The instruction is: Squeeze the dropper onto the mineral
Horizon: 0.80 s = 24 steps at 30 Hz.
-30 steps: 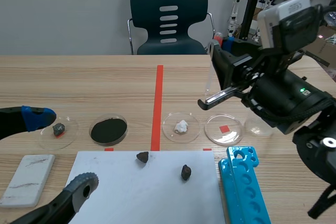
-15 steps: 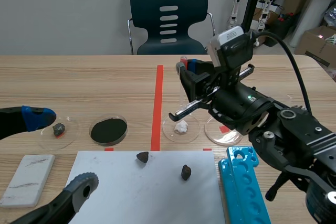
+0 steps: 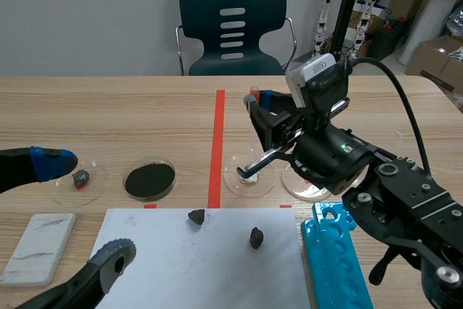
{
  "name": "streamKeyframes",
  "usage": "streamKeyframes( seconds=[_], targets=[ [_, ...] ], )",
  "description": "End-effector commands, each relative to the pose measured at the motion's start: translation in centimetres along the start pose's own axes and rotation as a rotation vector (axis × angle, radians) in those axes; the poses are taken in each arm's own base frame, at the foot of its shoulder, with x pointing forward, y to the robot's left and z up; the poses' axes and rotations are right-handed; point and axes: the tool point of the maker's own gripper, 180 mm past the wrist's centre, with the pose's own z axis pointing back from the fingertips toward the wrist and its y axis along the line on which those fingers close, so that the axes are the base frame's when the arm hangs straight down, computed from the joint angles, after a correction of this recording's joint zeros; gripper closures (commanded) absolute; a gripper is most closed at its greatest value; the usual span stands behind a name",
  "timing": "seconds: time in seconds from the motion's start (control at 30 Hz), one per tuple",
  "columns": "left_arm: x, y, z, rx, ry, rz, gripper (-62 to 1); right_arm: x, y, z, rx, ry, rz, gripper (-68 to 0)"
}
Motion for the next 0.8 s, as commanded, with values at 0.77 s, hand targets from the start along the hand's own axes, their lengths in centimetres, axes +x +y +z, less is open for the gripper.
streamKeyframes(
  seconds=[0.77],
  targets=[
    [0.46, -0.04, 0.05, 0.006, -0.022, 0.013, -62.0, 0.87, -0.53, -0.62, -0.004, -0.058, 0.014, -1.7]
  ],
)
